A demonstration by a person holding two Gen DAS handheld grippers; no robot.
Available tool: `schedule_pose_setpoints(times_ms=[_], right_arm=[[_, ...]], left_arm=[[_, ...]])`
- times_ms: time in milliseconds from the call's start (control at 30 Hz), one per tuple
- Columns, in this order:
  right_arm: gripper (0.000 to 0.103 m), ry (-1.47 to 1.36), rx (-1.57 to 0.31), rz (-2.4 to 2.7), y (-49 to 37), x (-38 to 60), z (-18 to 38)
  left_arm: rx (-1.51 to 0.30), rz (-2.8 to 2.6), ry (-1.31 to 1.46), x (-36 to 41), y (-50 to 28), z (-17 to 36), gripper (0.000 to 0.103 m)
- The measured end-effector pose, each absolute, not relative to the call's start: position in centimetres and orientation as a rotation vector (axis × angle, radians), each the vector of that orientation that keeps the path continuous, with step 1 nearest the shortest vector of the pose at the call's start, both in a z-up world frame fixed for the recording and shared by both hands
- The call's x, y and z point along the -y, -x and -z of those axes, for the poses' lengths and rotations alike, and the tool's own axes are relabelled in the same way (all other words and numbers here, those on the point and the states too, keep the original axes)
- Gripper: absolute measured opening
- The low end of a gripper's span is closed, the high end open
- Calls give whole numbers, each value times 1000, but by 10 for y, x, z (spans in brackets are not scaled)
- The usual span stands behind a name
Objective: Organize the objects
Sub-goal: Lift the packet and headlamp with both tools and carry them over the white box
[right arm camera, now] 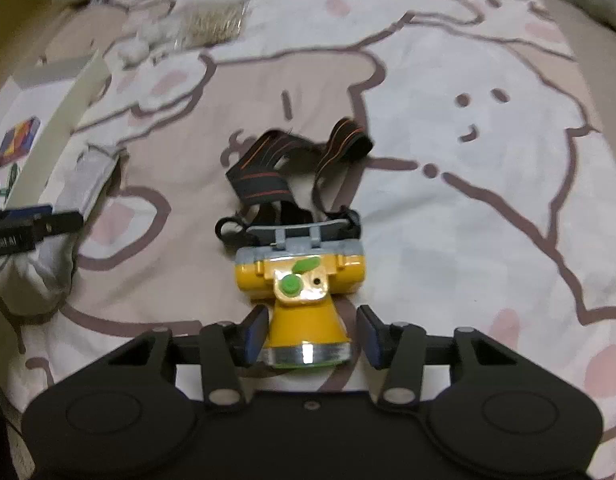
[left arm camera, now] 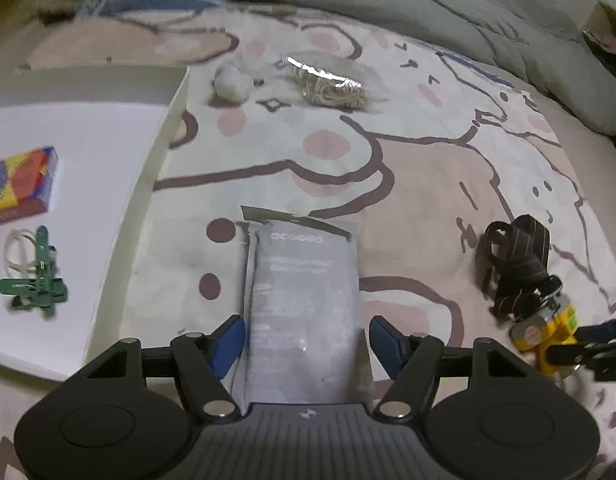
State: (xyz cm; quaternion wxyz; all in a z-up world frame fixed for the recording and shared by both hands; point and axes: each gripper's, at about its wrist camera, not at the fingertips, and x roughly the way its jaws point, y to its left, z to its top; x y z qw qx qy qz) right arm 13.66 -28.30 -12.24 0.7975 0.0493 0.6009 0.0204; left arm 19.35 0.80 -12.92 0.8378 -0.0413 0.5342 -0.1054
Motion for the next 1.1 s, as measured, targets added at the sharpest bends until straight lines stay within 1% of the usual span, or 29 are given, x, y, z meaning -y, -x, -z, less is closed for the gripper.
schedule_pose_setpoints(times_ms=[100,233,400,467,500,567,633,867,1100], right_arm=[[43,-74,-1336,-70,-147,281,129],[43,-42,-1372,-81,-156,277,140],[43,-15,-1368,-72,-157,274,144],[42,-25,-1354,-65,-155,276,144],[42,-26,-1345,-62,-154,276,143],[42,-16,-1322,-57,-150,276,142],[42,-10,-1300,-50,-146,277,140],[42,-7,-1208,-27,-137,276,130],[42,2,-1057,-65,-156,248,85]], left_arm=[[-1156,219,50,-5,-205,131,69],[-1171,234,-31,6,-215,137,71],[-1207,247,-77,18,-216,147,73],[-1192,235,-81,19,-214,148,71],[-1184,228,-75,19,-213,148,66],[-1174,208,-61,16,-213,148,60],[-1168,201,-41,13,-212,146,58],[-1092,213,-30,5,-207,121,57],[-970,199,8,-25,-215,72,57]])
